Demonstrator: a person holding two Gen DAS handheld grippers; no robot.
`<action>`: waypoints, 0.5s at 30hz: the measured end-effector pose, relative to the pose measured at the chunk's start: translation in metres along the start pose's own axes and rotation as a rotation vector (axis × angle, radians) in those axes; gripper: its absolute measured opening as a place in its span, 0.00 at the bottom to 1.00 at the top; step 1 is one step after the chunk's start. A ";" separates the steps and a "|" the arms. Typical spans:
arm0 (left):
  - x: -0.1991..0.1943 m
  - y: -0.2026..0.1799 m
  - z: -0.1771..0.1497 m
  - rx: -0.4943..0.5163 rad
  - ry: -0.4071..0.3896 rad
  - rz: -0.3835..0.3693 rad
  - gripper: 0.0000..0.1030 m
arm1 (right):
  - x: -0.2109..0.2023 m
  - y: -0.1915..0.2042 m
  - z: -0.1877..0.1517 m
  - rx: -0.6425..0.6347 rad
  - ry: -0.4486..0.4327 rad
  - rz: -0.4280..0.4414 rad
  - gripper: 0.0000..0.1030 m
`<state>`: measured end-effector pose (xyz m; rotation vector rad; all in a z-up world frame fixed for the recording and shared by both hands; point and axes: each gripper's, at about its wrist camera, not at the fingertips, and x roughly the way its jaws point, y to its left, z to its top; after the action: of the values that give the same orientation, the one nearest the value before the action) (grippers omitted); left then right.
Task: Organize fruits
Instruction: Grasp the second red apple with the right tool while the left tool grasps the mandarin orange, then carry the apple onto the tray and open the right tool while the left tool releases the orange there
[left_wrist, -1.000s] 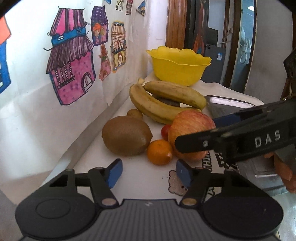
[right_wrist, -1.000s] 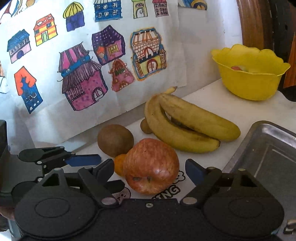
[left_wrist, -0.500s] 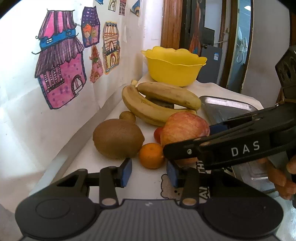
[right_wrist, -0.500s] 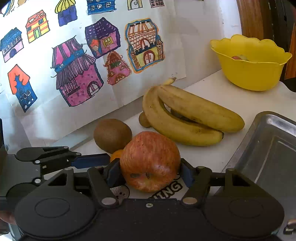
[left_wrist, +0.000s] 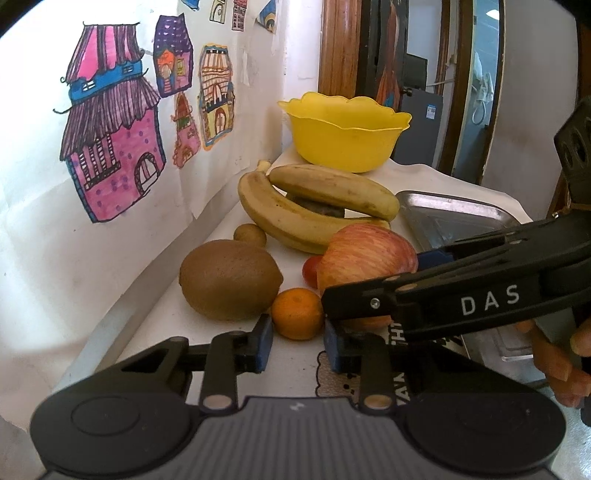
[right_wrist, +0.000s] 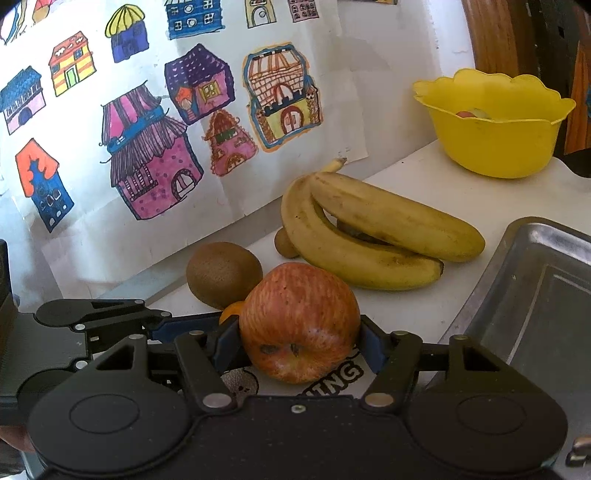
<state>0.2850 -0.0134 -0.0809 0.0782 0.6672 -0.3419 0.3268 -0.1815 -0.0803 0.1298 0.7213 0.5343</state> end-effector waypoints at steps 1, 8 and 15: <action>-0.001 0.000 0.000 0.001 0.000 0.001 0.31 | -0.001 0.000 -0.001 0.000 -0.002 0.001 0.66; -0.008 0.001 -0.004 -0.015 0.005 0.019 0.31 | -0.011 0.001 -0.007 0.011 -0.013 0.017 0.66; -0.018 -0.004 -0.008 -0.008 -0.008 0.024 0.31 | -0.024 -0.001 -0.014 0.034 -0.043 0.029 0.66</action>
<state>0.2659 -0.0106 -0.0754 0.0772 0.6595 -0.3159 0.3027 -0.1955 -0.0767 0.1828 0.6874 0.5456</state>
